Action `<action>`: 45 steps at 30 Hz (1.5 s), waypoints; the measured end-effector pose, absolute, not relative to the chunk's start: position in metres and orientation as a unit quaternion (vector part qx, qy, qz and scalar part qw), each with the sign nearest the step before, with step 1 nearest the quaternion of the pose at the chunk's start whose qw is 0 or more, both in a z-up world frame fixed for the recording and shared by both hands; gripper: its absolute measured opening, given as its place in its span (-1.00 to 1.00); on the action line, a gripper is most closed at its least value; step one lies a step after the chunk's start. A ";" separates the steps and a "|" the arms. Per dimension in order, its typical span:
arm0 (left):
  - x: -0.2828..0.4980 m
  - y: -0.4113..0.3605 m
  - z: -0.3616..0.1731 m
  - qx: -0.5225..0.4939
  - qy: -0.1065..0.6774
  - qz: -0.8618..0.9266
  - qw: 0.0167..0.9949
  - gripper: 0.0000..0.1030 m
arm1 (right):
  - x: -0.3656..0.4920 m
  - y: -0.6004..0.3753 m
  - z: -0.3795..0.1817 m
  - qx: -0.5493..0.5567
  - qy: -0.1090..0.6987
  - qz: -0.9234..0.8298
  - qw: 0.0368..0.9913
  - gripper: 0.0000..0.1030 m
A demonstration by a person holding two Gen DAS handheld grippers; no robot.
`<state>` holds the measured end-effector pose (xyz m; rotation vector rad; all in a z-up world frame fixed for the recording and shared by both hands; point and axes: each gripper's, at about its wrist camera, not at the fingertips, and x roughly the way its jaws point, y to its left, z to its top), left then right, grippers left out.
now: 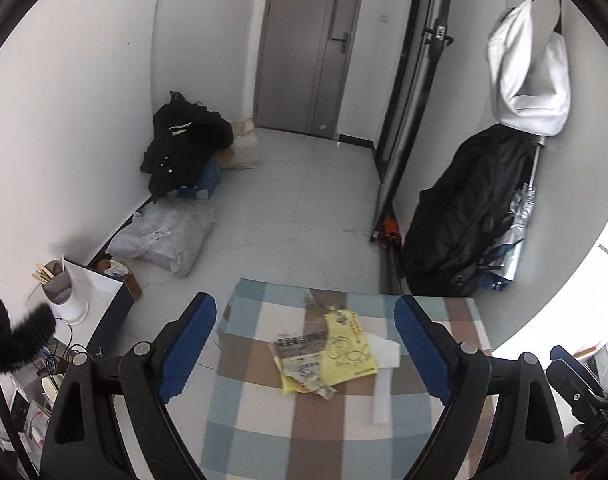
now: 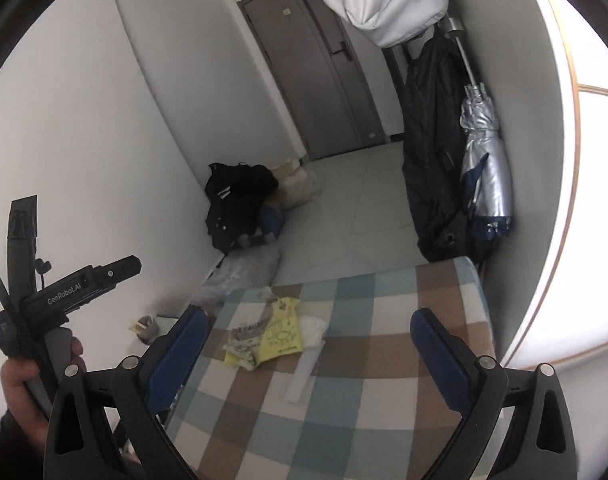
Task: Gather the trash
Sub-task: 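Grasp the clear plastic wrapper with the right gripper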
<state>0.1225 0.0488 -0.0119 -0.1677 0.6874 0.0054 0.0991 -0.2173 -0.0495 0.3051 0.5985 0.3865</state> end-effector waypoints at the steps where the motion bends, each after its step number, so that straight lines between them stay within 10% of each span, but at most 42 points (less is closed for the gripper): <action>1: 0.125 0.054 -0.015 -0.086 0.339 0.005 0.937 0.73 | 0.104 -0.214 -0.053 0.147 0.297 0.191 0.924 0.99; 20: 0.161 0.121 -0.045 -0.134 0.395 0.039 0.908 0.73 | 0.188 -0.124 -0.116 0.057 0.387 0.287 0.875 0.87; 45: 0.169 0.159 -0.062 -0.196 0.426 0.066 0.881 0.72 | 0.200 0.004 -0.186 -0.061 0.446 0.370 0.813 -0.30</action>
